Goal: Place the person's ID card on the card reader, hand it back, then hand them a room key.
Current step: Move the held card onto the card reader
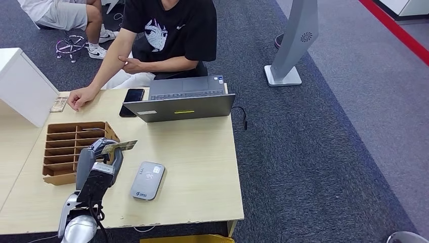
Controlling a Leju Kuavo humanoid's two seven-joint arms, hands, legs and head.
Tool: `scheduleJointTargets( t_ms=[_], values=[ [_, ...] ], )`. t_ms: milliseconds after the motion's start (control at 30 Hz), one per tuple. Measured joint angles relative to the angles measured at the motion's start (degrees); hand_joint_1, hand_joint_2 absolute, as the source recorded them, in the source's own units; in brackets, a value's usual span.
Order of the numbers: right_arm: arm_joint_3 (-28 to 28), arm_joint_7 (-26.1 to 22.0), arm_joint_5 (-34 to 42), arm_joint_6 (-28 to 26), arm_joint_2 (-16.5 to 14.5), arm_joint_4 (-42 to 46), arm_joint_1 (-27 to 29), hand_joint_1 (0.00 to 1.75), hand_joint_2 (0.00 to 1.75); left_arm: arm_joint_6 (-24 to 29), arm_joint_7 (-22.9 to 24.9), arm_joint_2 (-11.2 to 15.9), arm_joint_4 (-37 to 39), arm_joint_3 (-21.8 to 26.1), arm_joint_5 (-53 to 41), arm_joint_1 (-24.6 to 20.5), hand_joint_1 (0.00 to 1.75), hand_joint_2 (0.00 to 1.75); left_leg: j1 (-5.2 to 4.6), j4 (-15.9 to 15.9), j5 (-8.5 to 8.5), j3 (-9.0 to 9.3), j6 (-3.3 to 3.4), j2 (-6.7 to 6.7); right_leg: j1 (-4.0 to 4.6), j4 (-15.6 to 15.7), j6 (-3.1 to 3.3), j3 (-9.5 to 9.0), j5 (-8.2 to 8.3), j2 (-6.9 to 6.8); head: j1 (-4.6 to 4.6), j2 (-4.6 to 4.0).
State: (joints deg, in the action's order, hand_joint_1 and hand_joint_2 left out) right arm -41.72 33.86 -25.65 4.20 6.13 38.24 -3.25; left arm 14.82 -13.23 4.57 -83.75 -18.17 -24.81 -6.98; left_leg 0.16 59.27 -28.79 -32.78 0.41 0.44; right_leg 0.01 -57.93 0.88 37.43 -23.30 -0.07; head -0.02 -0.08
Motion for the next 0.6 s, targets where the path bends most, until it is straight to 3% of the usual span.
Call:
scheduleJointTargets(
  t_ms=[600],
  values=[
    [-0.7,0.1,0.8,0.0,0.1,-0.2,-0.4,0.00,1.75,-2.4,1.6,-2.1,13.8,1.2,-3.2,-2.0,1.75,1.75,0.00,0.0,0.00,0.01,0.00,0.00,0.00,0.0,0.00,0.00,0.00,0.01,0.00,0.01]
  ],
)
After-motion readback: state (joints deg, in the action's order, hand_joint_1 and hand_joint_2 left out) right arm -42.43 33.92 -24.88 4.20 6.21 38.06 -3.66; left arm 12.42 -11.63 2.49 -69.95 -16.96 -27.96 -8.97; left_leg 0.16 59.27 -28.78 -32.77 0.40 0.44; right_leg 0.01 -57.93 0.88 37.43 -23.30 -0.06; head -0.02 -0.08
